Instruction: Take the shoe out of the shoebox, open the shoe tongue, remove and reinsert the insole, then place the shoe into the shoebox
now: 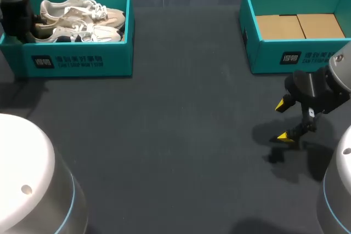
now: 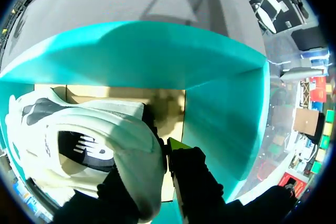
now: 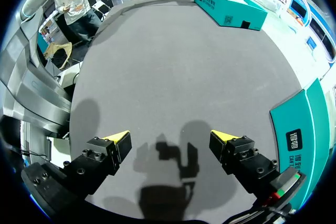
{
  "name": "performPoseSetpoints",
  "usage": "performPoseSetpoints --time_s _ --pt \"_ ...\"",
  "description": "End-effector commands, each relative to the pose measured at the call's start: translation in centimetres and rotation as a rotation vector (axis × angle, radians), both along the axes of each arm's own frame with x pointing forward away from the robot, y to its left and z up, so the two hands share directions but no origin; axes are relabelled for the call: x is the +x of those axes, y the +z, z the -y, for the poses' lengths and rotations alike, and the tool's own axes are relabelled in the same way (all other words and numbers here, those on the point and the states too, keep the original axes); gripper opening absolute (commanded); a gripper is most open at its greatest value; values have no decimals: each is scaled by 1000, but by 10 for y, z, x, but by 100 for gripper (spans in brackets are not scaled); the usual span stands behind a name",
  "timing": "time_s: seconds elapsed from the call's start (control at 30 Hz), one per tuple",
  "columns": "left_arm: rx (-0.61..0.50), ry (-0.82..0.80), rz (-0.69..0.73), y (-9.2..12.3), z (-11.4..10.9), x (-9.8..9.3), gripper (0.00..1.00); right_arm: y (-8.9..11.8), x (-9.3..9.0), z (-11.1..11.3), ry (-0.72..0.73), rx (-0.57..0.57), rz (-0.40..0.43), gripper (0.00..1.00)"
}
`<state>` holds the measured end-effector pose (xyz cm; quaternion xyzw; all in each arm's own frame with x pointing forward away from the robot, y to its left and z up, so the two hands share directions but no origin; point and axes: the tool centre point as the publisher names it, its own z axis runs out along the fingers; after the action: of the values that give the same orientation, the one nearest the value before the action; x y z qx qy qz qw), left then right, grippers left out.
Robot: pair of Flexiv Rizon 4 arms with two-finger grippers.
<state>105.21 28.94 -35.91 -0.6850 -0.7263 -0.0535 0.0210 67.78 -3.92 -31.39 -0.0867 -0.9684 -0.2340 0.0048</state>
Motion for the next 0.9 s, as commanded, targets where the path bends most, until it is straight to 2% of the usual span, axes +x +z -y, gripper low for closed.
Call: performPoseSetpoints --time_s 0.03,0.4,0.9 --pt "-1 1 26 11 -8 -4 0 0 -1 -1 -2 -4 1 100" --pt "-32 7 55 45 -14 1 0 0 -1 -1 -2 -4 1 100" --pt "-8 25 73 122 -10 8 0 0 -1 -1 -2 -4 1 100"
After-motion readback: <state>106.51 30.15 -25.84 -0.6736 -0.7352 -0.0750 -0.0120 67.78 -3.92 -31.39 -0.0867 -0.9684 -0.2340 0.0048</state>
